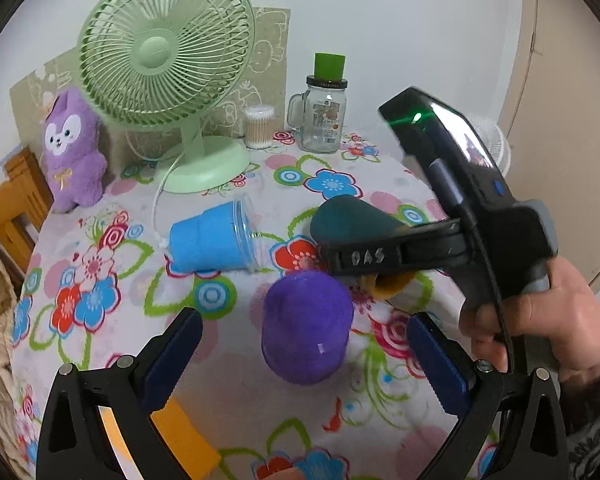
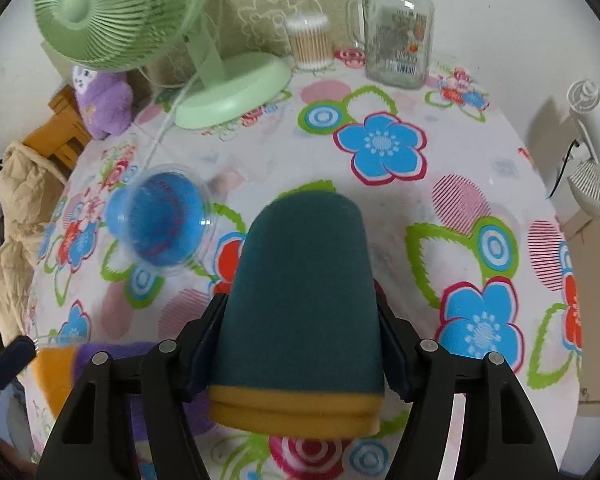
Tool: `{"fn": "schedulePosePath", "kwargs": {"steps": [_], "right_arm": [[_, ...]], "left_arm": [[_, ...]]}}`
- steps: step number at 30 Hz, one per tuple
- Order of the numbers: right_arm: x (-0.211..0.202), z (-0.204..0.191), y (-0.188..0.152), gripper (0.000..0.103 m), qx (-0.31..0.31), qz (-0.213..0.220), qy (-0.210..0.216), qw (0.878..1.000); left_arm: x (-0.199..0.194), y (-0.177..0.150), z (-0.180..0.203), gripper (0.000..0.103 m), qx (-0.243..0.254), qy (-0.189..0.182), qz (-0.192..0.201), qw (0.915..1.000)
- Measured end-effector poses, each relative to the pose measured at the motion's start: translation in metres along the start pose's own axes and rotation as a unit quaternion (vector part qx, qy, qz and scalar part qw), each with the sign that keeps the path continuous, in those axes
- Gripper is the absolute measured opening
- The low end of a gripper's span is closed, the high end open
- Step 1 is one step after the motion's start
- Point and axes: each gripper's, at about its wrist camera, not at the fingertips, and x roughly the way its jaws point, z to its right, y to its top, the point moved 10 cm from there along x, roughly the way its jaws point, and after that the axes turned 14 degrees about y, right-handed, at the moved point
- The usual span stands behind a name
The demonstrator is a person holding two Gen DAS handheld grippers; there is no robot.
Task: Flip cup upside down
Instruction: 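Lift the teal cup with the right tool toward the left tool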
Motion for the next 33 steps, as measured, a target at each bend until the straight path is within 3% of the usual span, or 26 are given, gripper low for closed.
{"fn": "schedulePosePath", "kwargs": {"steps": [9,15,22,28,33], "right_arm": [[-0.030,-0.013,-0.018,0.068,-0.023,0.016,0.015,0.999],[-0.067,-0.031,-0.030,0.068,-0.043,0.055,0.034,0.997],[-0.112,-0.057,-0.078,0.068,-0.077,0.084,0.051,0.992],[-0.112,-0.073,-0.115,0.068,-0.081,0.081,0.073,0.991],[-0.083,-0.073,-0.143,0.068,-0.065,0.057,0.098,0.991]], "left_arm": [[-0.038,-0.015,-0.003,0.103,-0.039,-0.031,0.018,0.9986],[-0.052,-0.024,-0.004,0.103,-0.058,-0.038,0.016,0.9975],[-0.069,-0.050,-0.006,0.103,-0.075,-0.044,0.010,0.9962],[-0.074,-0.089,-0.013,0.103,-0.096,-0.033,-0.015,0.9947],[-0.066,-0.118,-0.024,0.103,-0.125,-0.026,-0.040,0.9910]]}}
